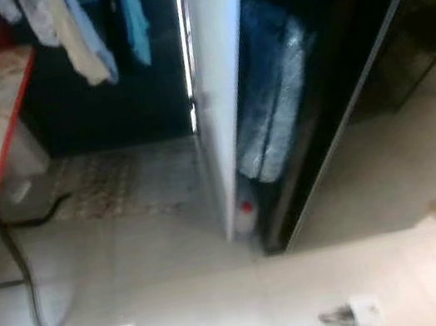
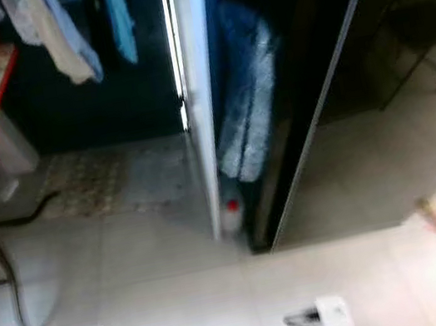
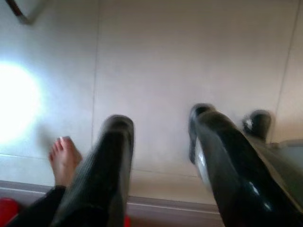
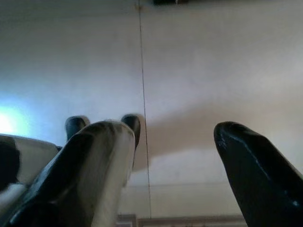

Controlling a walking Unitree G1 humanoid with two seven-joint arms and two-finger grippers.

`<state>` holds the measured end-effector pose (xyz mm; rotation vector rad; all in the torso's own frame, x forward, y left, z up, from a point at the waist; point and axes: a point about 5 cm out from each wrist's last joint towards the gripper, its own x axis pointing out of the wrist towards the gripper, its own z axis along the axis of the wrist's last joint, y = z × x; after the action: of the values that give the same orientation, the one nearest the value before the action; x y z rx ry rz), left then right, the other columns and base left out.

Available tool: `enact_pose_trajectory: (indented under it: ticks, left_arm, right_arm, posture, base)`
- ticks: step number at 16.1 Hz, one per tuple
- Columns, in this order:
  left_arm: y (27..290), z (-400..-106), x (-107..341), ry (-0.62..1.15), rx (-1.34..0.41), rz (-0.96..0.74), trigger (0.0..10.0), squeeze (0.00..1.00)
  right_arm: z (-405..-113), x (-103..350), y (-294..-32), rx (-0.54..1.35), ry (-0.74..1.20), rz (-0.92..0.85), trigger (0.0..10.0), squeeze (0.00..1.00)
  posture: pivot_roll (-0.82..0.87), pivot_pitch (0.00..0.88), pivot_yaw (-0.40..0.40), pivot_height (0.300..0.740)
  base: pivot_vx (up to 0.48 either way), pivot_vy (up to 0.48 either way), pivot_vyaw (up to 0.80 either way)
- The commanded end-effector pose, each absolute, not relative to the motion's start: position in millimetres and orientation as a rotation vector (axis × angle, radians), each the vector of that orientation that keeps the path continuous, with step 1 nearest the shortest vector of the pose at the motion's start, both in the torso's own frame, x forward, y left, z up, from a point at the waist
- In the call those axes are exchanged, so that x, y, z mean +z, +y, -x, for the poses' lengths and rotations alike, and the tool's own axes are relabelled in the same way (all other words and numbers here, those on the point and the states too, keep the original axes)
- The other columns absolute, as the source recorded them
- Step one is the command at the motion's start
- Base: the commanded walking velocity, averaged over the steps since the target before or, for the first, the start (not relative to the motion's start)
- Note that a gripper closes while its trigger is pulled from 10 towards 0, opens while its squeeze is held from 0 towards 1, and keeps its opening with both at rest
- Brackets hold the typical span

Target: Restocking fridge

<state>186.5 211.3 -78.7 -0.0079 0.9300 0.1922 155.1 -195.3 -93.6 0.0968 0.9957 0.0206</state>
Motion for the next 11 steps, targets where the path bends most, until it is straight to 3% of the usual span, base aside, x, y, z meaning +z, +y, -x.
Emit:
enact_pose_trajectory:
  ticks: [1,3,6,8,11]
  left_arm:
    - [217.4,-181.7,-79.7,0.932,0.222,0.011,10.0,0.0]
    - [220.8,-179.9,-79.8,0.929,0.245,0.019,10.0,0.0]
    - [218.6,-180.5,-79.9,0.923,0.271,0.044,10.0,0.0]
    - [210.8,-179.7,-82.1,0.94,0.258,0.049,10.0,0.0]
    - [202.4,-180.7,-83.0,0.94,0.228,0.042,10.0,0.0]
  right_arm:
    - [-151.6,-95.5,-191.5,0.046,1.01,-0.085,10.0,0.0]
    - [-149.5,-96.6,-189.2,-0.013,0.998,-0.141,10.0,0.0]
    - [-152.3,-95.2,-192.1,0.053,1.009,-0.05,10.0,0.0]
    - [-194.1,-78.1,-189.4,0.013,0.933,-0.053,10.0,0.0]
    - [-195.0,-76.9,-193.9,-0.024,0.919,-0.071,10.0,0.0]
  posture:
    - [0.03,0.208,-0.143,0.74]
    - [0.06,0.215,-0.173,0.74]
    - [0.09,0.185,-0.166,0.74]
    - [0.05,0.173,-0.134,0.74]
    - [0.02,0.18,-0.115,0.74]
  base:
    - [0.0,0.472,0.0]
    - [0.0,0.472,0.0]
    - [0.0,0.465,0.0]
    - [0.0,0.0,0.0]
    - [0.0,0.0,0.0]
